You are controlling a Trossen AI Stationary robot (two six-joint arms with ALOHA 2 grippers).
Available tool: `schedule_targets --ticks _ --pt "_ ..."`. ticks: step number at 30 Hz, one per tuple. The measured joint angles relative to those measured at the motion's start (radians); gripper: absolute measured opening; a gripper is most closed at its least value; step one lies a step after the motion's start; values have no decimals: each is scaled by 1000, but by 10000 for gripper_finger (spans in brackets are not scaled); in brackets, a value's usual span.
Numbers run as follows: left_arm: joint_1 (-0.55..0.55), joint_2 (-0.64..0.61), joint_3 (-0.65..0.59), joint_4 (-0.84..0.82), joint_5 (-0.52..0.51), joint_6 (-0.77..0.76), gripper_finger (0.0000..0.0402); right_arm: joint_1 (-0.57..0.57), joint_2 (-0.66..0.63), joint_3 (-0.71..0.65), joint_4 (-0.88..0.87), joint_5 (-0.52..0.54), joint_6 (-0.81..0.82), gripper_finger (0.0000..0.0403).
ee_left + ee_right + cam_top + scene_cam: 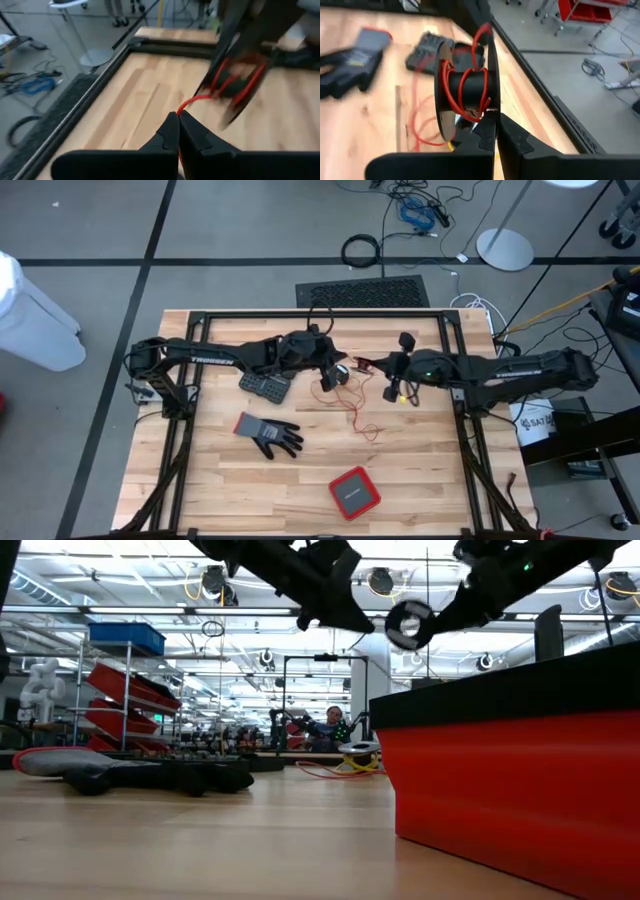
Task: Coil cords
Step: Coil the red wire onto the spool
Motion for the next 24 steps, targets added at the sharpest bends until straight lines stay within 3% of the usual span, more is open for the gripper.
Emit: schedule_targets --ticks 9,24 --pt "-8 2 0 -55 38 -61 0 -5 158 0 162 231 -43 0" --pt "-44 12 0 79 21 -133 0 -11 287 0 442 311 -83 0"
